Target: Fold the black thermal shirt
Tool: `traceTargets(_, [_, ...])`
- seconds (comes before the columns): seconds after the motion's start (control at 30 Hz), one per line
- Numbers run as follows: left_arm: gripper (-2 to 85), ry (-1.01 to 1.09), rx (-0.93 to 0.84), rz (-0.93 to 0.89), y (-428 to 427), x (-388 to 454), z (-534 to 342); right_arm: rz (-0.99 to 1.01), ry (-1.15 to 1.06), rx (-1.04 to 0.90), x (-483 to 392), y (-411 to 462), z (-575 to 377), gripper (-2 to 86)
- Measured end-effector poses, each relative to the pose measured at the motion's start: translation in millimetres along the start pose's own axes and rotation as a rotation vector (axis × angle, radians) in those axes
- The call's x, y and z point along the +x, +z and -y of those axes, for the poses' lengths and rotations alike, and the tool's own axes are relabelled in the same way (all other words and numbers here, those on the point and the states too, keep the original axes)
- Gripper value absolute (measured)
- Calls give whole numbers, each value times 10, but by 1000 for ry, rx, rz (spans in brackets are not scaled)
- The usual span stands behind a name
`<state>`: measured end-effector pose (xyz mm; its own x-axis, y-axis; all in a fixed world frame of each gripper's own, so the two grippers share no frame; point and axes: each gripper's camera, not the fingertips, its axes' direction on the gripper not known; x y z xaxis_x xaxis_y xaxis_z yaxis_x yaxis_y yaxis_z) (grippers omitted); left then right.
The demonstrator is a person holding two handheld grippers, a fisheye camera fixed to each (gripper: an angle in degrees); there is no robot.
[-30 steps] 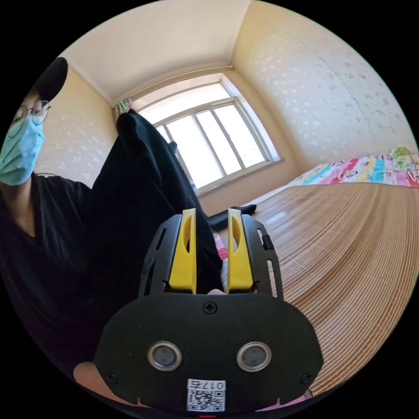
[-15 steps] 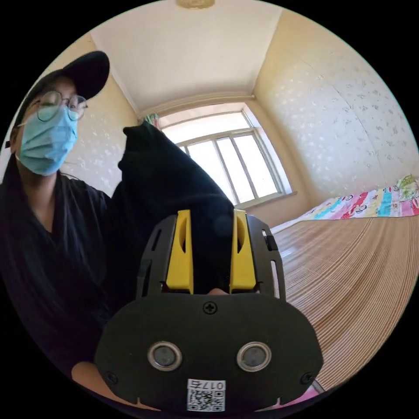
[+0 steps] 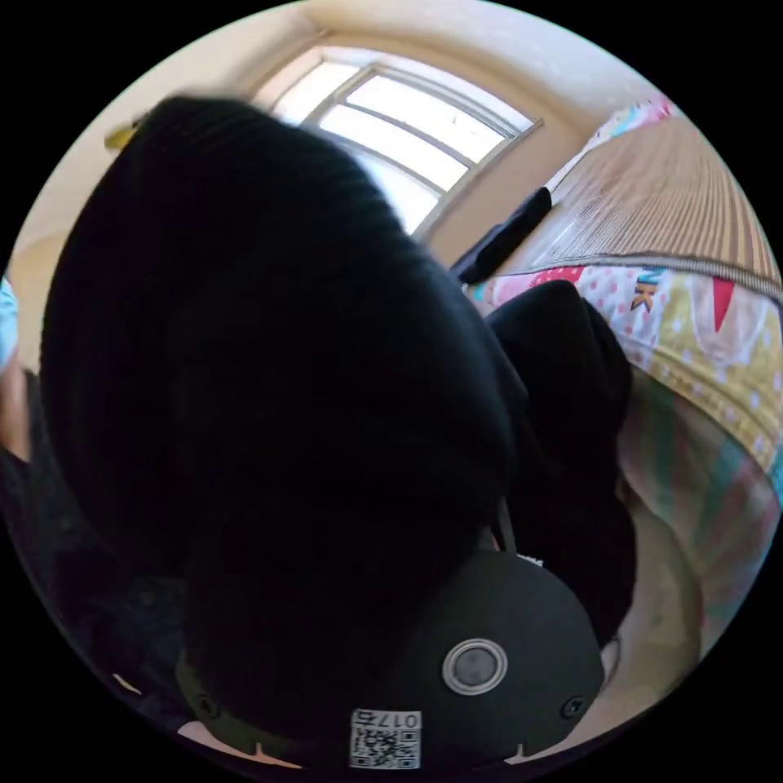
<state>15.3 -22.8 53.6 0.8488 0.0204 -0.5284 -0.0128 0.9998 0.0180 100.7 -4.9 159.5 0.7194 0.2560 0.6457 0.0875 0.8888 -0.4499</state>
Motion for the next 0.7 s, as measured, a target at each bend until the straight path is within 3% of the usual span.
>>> traceTargets(0.07, [1,-80,-99,229,-27,12,-279,172,73,122,187,-289,87,126])
traceTargets(0.13, [49,-209,-260,554,24,29,-677,143,91,230,169,-585,190,121])
traceTargets(0.2, [107,-294,-376,686,187,30,-932,70,70,299,37,-812,306,115])
traceTargets(0.3, [142,-298,-429,780,579,104,-1158,-84,26,329,-276,-956,540,104])
traceTargets(0.4, [151,-173,-388,840,1007,258,-1091,-334,-64,294,-698,-837,819,91])
traceTargets(0.53, [114,-30,-576,1129,1634,76,-1065,-642,-70,259,-1130,-452,1181,70])
traceTargets(0.57, [98,-10,-562,1129,1628,71,-1050,-680,-104,247,-1249,-342,1235,62])
traceTargets(0.63, [38,55,-365,1024,1298,220,-849,-694,-126,257,-1341,-303,1254,51])
traceTargets(0.7, [31,28,-236,993,914,264,-676,-655,-94,295,-1329,-455,1209,42])
